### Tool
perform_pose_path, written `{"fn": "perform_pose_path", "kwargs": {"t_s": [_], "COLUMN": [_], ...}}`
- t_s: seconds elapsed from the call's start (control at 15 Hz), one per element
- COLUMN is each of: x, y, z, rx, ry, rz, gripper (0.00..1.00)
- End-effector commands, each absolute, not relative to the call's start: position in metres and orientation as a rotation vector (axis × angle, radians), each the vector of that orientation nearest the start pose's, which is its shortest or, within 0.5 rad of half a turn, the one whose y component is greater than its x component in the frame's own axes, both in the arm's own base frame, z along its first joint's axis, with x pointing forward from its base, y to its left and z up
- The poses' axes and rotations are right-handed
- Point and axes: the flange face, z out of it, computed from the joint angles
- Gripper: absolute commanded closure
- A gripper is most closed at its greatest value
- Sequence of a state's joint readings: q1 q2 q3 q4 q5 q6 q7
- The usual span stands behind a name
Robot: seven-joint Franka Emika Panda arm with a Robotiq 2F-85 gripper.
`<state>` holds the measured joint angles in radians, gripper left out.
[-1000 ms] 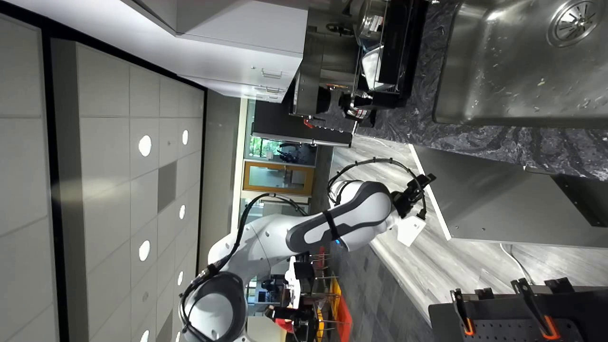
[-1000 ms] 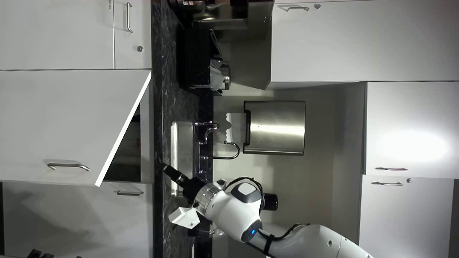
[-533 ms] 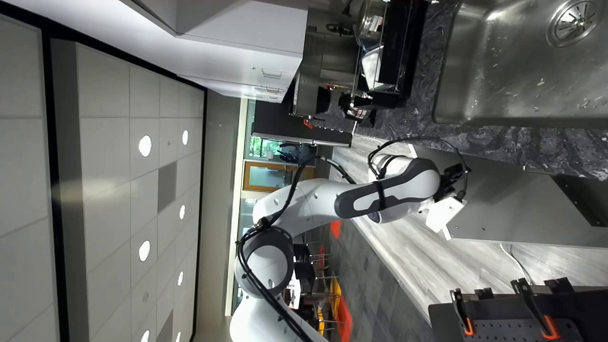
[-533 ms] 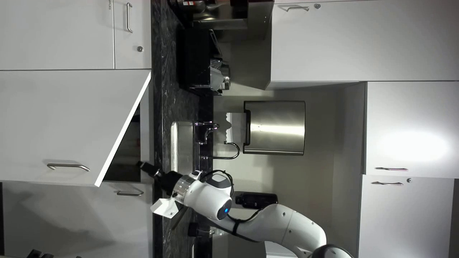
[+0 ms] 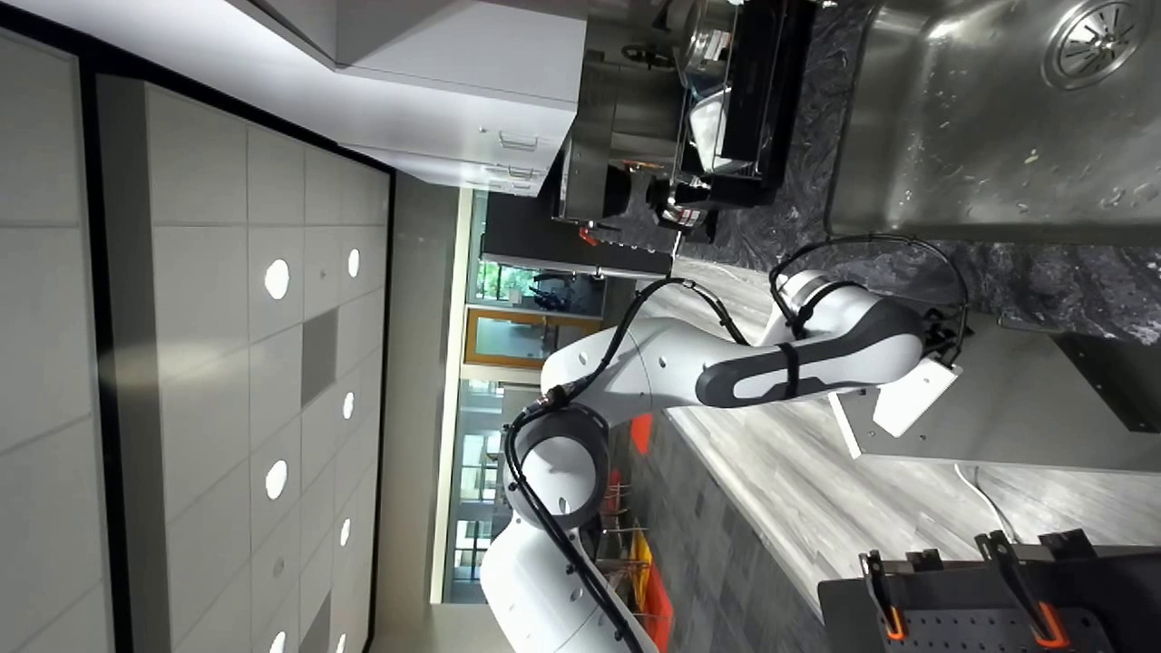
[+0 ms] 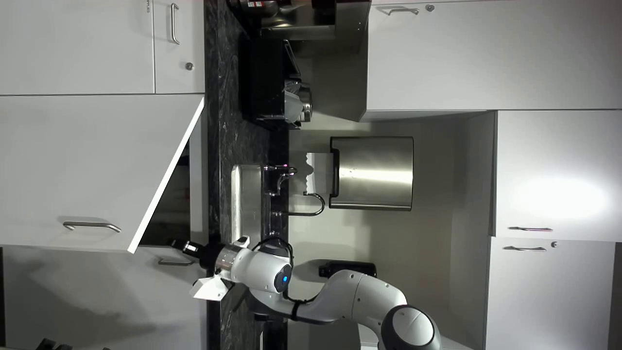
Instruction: Open the left bottom cabinet door
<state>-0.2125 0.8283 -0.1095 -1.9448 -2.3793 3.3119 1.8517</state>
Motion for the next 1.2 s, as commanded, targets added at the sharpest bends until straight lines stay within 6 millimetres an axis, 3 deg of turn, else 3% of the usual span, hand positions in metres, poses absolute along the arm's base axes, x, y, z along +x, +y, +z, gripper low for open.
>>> {"fn": "perform_pose_path", "kwargs": {"t_s": [0.0, 0.07, 0.4, 0.73, 1.13], "x": [0.484, 0.488, 0.506, 0.517, 0.523], "y": [-0.068, -0.059, -0.005, 0.046, 0.079], "z": [0.036, 0.035, 0.030, 0.037, 0.047], "rx": [-3.178, -3.187, -3.169, -3.096, -3.010], "ry": [-0.579, -0.639, -0.958, -1.205, -1.384], "rz": [-0.388, -0.398, -0.425, -0.479, -0.524], "gripper": [0.96, 1.00, 1.00, 1.00, 1.00]}}
